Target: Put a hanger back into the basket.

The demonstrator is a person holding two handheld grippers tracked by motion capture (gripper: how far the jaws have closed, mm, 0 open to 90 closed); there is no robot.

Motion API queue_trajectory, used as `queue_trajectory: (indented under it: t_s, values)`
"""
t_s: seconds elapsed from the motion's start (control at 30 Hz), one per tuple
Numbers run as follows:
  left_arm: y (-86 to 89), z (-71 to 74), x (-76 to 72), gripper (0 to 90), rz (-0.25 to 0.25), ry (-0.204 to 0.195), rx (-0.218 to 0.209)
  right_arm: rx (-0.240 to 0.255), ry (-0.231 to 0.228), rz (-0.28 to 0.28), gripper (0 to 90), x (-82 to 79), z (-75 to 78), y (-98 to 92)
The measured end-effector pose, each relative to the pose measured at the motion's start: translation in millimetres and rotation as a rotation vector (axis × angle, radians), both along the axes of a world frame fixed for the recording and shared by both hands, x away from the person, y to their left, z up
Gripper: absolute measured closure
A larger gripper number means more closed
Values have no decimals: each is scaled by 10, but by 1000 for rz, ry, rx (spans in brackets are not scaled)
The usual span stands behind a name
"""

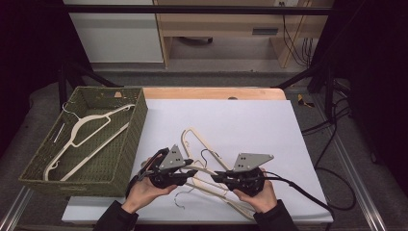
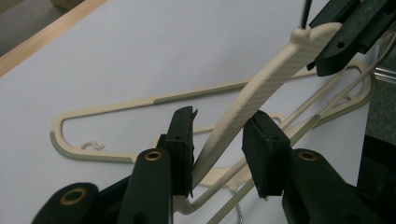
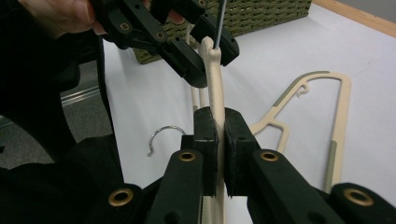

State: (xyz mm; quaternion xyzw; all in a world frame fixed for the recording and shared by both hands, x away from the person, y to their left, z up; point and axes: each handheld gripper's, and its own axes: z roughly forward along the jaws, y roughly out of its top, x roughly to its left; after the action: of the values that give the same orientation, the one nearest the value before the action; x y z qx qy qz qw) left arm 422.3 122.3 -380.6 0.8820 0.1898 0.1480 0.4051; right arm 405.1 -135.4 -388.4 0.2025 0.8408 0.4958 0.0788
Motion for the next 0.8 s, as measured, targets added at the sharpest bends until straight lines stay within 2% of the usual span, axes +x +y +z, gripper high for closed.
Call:
queue_trajectory:
  t_s: [0.13,0.23,0.4,0.5,0.63,0.67,0.8]
  values:
    - [-18,11,-34,701,5,10,30,-25,-30,-27,815,4,-16,3]
    - [-18,22,-53,734,4,25,25,-29,-60,-53,778,1,-17,1]
    - [-27,31,-93,787,-11,64,3,-20,-100,-100,686,2,-16,-5]
    - [-26,31,-108,820,-40,95,-5,-19,-131,-120,595,10,-33,7]
    - [-52,37,-155,861,-71,128,-45,-44,-154,-143,530,27,-67,26]
    - [-55,45,-165,864,-73,118,-36,-47,-158,-149,519,30,-72,29]
    - [-34,61,-177,867,-37,102,-55,-24,-159,-165,461,24,-51,-1]
